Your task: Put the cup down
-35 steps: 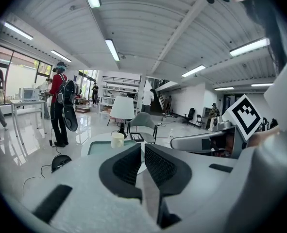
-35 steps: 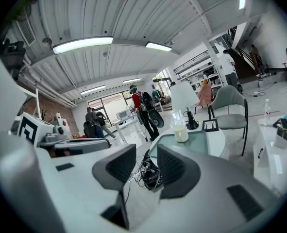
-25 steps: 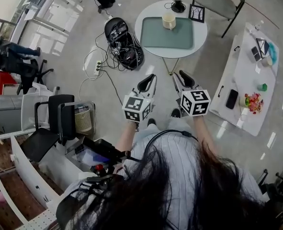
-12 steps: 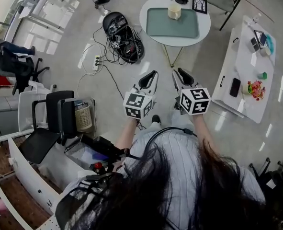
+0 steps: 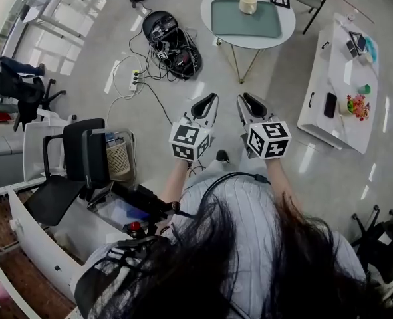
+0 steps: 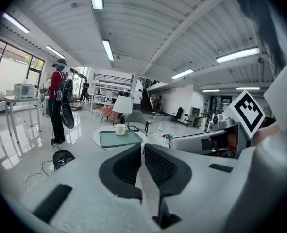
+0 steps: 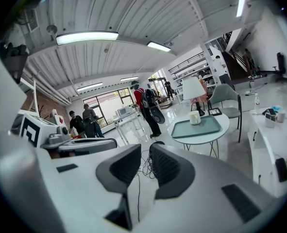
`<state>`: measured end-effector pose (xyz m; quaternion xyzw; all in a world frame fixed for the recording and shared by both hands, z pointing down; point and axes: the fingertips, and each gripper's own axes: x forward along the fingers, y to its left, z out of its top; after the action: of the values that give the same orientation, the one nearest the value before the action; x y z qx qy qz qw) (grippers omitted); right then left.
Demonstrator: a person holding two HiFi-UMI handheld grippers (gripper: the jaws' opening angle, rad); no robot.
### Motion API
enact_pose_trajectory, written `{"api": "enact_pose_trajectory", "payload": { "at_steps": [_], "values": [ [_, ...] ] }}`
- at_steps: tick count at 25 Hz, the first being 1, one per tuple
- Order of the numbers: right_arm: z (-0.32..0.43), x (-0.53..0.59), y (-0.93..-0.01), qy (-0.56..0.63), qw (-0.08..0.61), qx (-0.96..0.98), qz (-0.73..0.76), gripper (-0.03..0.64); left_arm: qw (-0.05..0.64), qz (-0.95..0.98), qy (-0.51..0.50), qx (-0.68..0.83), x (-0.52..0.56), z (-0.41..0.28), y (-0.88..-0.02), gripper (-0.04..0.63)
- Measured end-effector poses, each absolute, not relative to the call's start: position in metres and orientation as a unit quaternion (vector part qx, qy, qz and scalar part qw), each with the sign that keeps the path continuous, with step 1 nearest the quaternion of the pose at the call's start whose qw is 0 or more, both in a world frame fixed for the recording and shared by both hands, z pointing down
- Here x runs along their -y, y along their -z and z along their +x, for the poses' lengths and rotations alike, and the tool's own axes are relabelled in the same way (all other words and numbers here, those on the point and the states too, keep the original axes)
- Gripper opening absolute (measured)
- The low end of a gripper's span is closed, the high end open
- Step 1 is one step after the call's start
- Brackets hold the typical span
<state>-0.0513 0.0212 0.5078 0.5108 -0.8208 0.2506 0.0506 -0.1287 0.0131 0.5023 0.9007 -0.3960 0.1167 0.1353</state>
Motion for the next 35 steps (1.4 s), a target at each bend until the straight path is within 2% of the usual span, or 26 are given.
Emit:
{"api": "enact_pose_trajectory", "payload": {
  "at_steps": [14, 35],
  "values": [
    [-0.071, -0.086, -0.5, -0.229, 0.05, 0.815, 0.53, 0.075, 0.129, 0.912, -0.104, 0.376, -0.074, -0.147, -0.499, 0.017],
    [-0.048, -0.122, -0.494, -0.208, 0.057, 0.811, 0.544, 0.071, 0.118, 0.924, -0.096, 0.352, -0.103, -0.119, -0.496, 0.017]
  ]
}}
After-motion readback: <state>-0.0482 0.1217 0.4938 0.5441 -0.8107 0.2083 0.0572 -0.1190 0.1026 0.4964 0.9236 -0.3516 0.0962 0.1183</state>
